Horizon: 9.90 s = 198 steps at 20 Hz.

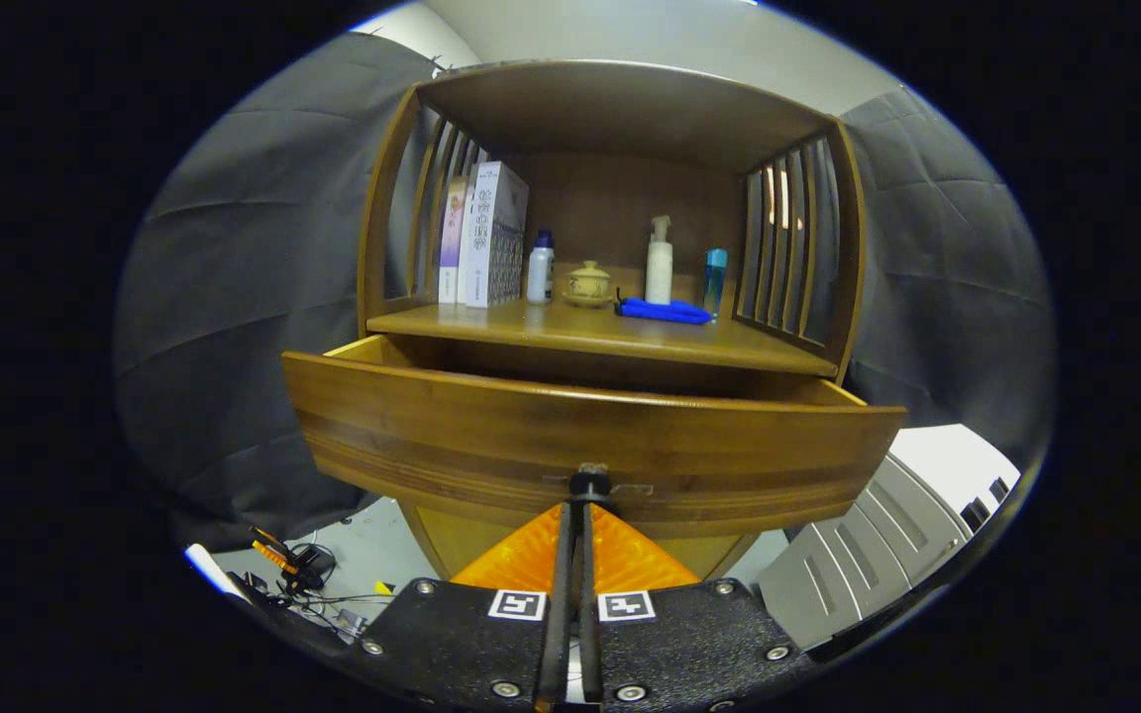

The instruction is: Pull open the drawer, take out the items inside it, and place them on the countertop above the cabinet.

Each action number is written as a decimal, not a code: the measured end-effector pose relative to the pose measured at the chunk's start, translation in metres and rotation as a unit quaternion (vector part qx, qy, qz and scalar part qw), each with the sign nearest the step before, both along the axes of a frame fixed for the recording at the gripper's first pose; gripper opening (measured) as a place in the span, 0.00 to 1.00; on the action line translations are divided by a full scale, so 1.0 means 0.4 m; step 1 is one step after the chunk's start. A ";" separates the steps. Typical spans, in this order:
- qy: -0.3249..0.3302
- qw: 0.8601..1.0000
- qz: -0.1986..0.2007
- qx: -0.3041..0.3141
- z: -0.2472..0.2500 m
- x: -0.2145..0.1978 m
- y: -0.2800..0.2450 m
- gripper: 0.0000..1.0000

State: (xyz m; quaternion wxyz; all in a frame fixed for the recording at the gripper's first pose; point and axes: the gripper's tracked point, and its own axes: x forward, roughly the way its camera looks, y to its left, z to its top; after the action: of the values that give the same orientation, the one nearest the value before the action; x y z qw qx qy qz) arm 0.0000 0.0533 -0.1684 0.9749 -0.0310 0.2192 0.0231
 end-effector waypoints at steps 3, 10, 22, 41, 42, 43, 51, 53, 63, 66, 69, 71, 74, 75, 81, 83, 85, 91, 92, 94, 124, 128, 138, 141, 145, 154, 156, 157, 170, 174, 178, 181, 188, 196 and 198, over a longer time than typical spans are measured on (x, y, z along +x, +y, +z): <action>-0.006 1.000 -0.016 -0.004 0.004 -0.008 -0.013 0.07; -0.010 0.999 -0.032 0.029 -0.024 0.073 -0.027 0.73; 0.017 0.999 -0.031 0.011 -0.054 0.095 -0.011 0.40; -0.125 0.990 -0.043 0.041 0.236 0.059 -0.045 0.93; -0.117 0.991 -0.044 0.040 0.237 0.081 -0.047 0.94; -0.107 0.993 -0.042 0.041 0.237 0.105 -0.044 0.94; 0.023 0.996 -0.087 0.016 0.129 0.261 -0.083 0.94; 0.049 0.995 -0.086 0.002 0.104 0.286 -0.079 0.94; 0.175 0.979 -0.107 0.008 -0.039 0.280 -0.093 0.92; 0.200 0.975 -0.094 0.019 -0.061 0.279 -0.079 0.90; 0.215 0.972 -0.094 0.019 -0.071 0.279 -0.088 0.77; 0.207 0.974 -0.083 0.025 -0.061 0.283 -0.074 0.56; 0.193 0.978 -0.066 0.036 -0.055 0.283 -0.059 0.22; 0.186 0.980 -0.062 0.044 -0.049 0.282 -0.050 0.21; 0.109 0.991 -0.065 0.048 0.029 0.287 -0.058 0.20; 0.082 0.993 -0.067 0.042 0.060 0.287 -0.063 0.20; 0.062 0.994 -0.075 0.042 0.092 0.286 -0.072 0.19; 0.009 0.998 -0.067 0.020 0.192 0.299 -0.087 0.19; -0.001 0.998 -0.066 0.016 0.212 0.303 -0.089 0.19; -0.011 0.997 -0.069 0.013 0.243 0.312 -0.096 0.19; -0.008 0.998 -0.038 0.053 0.262 0.644 -0.146 0.41; -0.042 0.996 -0.030 0.071 0.309 0.617 -0.138 0.97; -0.122 0.991 -0.041 0.024 0.426 0.410 -0.152 0.97; -0.140 0.988 -0.046 0.045 0.436 0.339 -0.144 0.96; -0.155 0.985 -0.048 0.066 0.429 0.253 -0.141 0.96; -0.167 0.983 -0.048 0.056 0.315 0.087 -0.141 0.96; -0.165 0.983 -0.040 0.063 0.294 0.061 -0.129 0.96; -0.163 0.984 -0.040 0.060 0.280 0.048 -0.130 0.96; -0.125 0.992 -0.005 0.028 0.139 -0.022 -0.078 0.97; -0.105 0.993 -0.004 0.048 0.080 -0.023 -0.056 0.97; -0.081 0.995 -0.006 0.050 0.020 -0.018 -0.042 0.97; -0.061 0.997 0.004 0.048 -0.014 0.000 -0.012 0.97; -0.064 0.997 -0.020 0.040 -0.014 0.011 -0.016 0.94; -0.058 0.998 -0.024 0.016 -0.019 0.040 -0.031 0.94; -0.062 0.998 -0.022 0.018 -0.016 0.049 -0.033 0.95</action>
State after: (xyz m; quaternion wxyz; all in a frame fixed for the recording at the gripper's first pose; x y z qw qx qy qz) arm 0.0194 0.0402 -0.1747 0.9873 -0.0102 0.1586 0.0037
